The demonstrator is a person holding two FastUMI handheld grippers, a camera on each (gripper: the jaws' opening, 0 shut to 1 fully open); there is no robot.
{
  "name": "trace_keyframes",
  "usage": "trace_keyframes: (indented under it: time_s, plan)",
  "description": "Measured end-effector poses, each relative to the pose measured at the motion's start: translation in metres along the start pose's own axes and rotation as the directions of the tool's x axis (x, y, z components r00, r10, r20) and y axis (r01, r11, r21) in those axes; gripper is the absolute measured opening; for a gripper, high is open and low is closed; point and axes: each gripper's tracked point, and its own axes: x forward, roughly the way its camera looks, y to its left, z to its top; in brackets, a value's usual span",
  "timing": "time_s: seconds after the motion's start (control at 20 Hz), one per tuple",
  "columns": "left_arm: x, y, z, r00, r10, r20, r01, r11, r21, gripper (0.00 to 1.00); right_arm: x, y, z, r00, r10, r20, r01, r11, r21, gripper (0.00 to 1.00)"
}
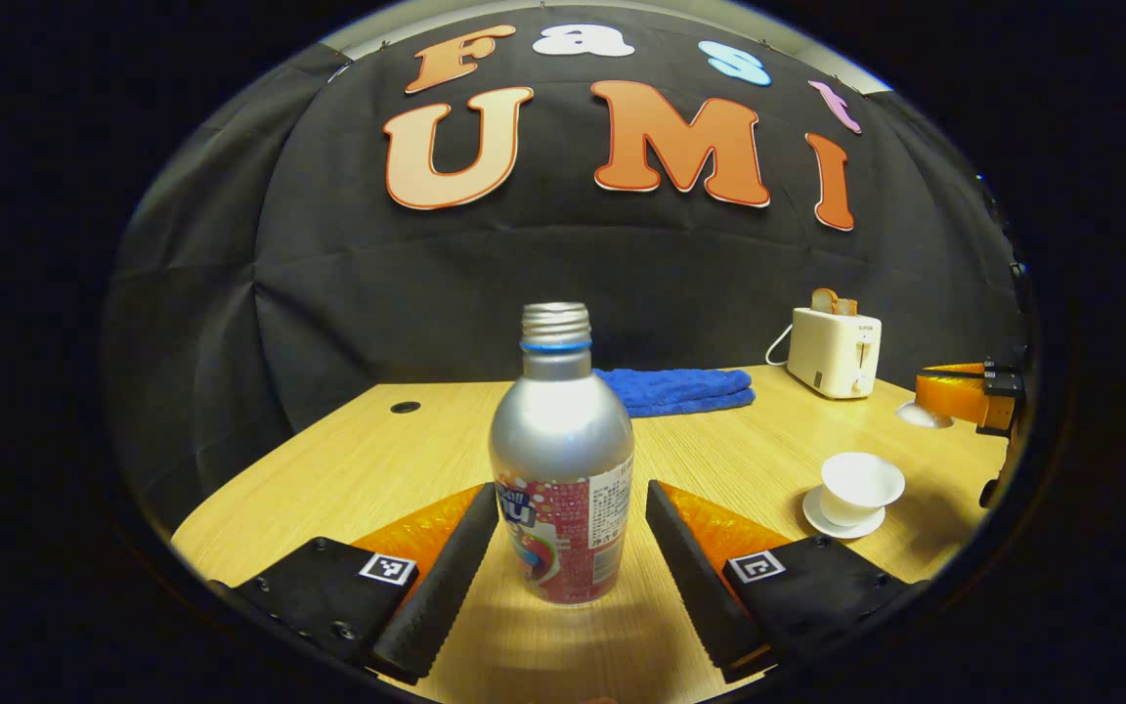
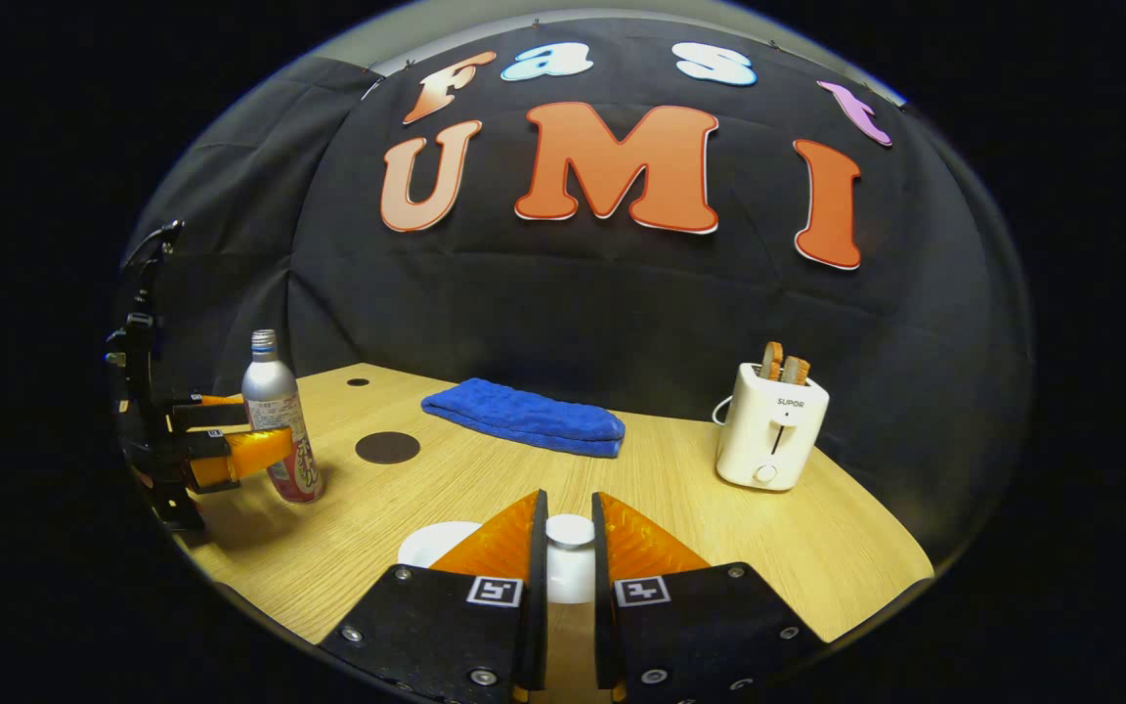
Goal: Open the teacup lid with one hand, grasp the water bottle and pour water into the teacup with the other hand; after pouring, place the water bottle on the coaster and then close the teacup lid.
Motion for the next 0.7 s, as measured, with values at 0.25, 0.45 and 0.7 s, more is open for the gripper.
trace_keyframes:
  time_s: [0.25, 0.45, 0.7]
  plan:
    - [0.002, 0.001, -0.008, 0.999, 0.005, -0.044, -0.005, 1.0, -0.014, 1.0, -0.01, -0.032, -0.005, 0.998, -0.061, -0.005, 0.061, 0.998, 0.017, 0.2]
    - [0.009, 0.003, -0.01, 0.999, 0.018, -0.04, -0.018, 1.0, 0.006, 0.85, -0.019, -0.056, -0.013, 0.994, -0.105, -0.019, 0.106, 0.994, 0.041, 0.2]
    - [0.007, 0.002, -0.008, 0.999, 0.023, -0.049, -0.023, 1.0, 0.014, 0.85, -0.028, -0.074, -0.028, 0.992, -0.116, -0.054, 0.122, 0.985, 0.118, 0.2]
